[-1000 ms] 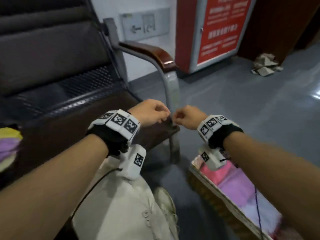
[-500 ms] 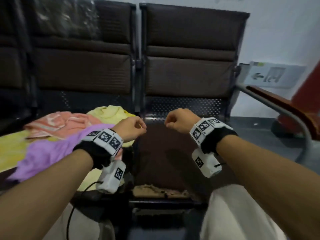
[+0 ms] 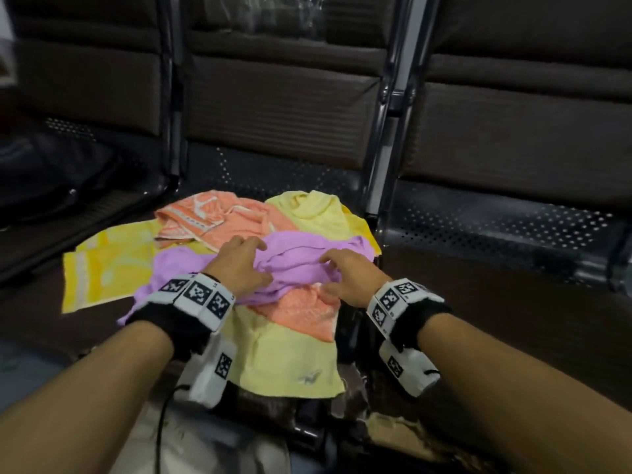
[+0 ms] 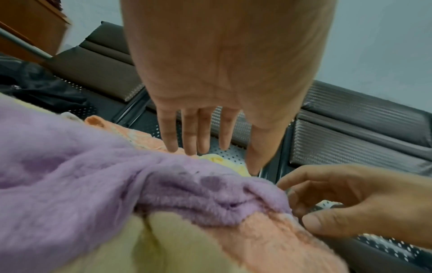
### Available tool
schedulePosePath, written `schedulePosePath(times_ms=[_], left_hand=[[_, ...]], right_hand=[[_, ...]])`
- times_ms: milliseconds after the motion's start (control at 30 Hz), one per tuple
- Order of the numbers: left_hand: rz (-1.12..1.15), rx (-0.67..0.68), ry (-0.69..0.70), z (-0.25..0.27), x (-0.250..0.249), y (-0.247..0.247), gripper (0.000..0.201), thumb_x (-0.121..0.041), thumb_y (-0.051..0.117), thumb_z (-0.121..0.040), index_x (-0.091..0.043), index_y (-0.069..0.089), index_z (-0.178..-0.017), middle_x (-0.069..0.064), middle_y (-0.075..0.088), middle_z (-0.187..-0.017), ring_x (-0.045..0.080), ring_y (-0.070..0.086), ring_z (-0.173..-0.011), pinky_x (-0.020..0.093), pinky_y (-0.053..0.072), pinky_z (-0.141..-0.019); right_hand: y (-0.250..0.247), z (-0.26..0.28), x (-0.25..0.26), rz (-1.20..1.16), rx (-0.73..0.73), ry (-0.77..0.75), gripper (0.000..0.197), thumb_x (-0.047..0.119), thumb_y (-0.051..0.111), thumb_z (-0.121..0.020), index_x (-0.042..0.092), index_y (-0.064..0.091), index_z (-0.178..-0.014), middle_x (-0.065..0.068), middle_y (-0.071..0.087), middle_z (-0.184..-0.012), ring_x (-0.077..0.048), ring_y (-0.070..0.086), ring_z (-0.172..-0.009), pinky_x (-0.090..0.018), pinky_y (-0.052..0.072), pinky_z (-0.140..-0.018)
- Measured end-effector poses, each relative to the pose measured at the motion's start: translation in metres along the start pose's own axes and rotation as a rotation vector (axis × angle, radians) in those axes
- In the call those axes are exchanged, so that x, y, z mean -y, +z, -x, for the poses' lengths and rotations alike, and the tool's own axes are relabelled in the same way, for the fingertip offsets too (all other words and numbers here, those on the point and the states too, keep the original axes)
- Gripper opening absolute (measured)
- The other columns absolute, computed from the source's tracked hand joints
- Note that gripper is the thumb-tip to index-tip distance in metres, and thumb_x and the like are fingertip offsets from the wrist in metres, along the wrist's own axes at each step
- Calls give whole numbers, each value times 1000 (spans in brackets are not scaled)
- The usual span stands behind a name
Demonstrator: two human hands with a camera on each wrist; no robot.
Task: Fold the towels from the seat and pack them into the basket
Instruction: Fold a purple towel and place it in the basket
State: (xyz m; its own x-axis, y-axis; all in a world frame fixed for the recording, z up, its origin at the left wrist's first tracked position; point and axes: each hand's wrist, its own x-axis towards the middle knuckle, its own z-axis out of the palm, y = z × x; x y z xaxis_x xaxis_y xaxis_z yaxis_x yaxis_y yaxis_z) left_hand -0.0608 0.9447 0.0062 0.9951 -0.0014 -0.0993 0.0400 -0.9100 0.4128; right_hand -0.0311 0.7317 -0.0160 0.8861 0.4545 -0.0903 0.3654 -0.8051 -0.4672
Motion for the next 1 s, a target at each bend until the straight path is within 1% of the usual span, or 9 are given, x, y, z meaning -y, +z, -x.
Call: schedulePosePath(times_ms=[67, 167, 300, 367, 467, 567, 633, 833, 1000], left_hand=[[-104, 121, 1, -2, 4, 8, 61, -28, 70, -79, -13, 46, -132, 14, 52, -126, 29, 52, -114, 33, 42, -97], [-121, 241, -19, -4, 8, 18, 57, -28, 72, -77, -13, 50, -128, 8, 61, -121, 23, 58, -109, 29, 46, -93], [-253, 207, 65, -5, -1, 17, 15, -26, 62, -85, -15, 65, -96, 9, 68, -108, 26, 61, -100, 26, 42, -78], [-220, 151, 117, -1, -15, 12, 11, -20, 58, -87, -13, 65, -93, 10, 67, -105, 27, 60, -98, 24, 38, -72], [-18, 86, 267, 13, -43, 7, 15, -9, 55, -88, -5, 65, -98, 14, 64, -94, 30, 60, -89, 22, 34, -66], [176, 95, 501, 37, -84, 5, 7, -7, 56, -88, -8, 62, -92, 4, 55, -81, 23, 55, -77, 19, 35, -62], [267, 111, 578, 49, -111, 9, 6, -10, 57, -89, -14, 60, -92, 1, 57, -85, 16, 53, -79, 21, 42, -72], [385, -43, 661, 61, -171, 19, 12, -15, 58, -90, -6, 61, -98, 4, 62, -88, 18, 56, -83, 31, 45, -80], [379, -11, 709, 52, -190, 27, 8, -14, 62, -88, -9, 63, -94, -4, 62, -76, 10, 57, -71, 13, 46, -64]], right_hand=[[14, -4, -6, 32, 44, 19, 54, 26, 69, -82, 12, 50, -130, -12, 58, -118, -28, 56, -106, -33, 45, -91], [22, -6, -13, 29, 10, 44, 37, 27, 66, -85, 16, 57, -120, -10, 59, -108, -27, 58, -101, -28, 43, -84], [2, 1, -1, 35, -18, -17, 18, 24, 67, -81, 17, 64, -98, -3, 49, -112, -16, 44, -102, -29, 36, -93], [-13, 14, 7, 13, 6, -72, 10, 21, 65, -80, 21, 56, -82, 2, 53, -96, -14, 48, -88, -30, 37, -83], [-36, 44, 12, 20, 8, -117, 27, 21, 64, -77, 24, 40, -65, 9, 46, -63, -7, 39, -58, -28, 31, -55], [-60, 79, 5, 97, 24, -106, 28, 25, 69, -74, 24, 42, -67, 8, 48, -63, -5, 41, -57, -25, 31, -54], [-75, 100, -5, 93, -46, -67, 22, 18, 68, -73, 23, 47, -69, 7, 52, -65, -8, 45, -60, -26, 34, -57], [-114, 150, -41, -65, -563, 23, 21, 8, 69, -68, 21, 53, -65, 9, 53, -58, -3, 47, -54, -8, 33, -52], [-122, 182, -67, 56, -392, 24, 23, 24, 74, -66, 28, 52, -61, 13, 55, -58, 4, 51, -55, -11, 34, -51]])
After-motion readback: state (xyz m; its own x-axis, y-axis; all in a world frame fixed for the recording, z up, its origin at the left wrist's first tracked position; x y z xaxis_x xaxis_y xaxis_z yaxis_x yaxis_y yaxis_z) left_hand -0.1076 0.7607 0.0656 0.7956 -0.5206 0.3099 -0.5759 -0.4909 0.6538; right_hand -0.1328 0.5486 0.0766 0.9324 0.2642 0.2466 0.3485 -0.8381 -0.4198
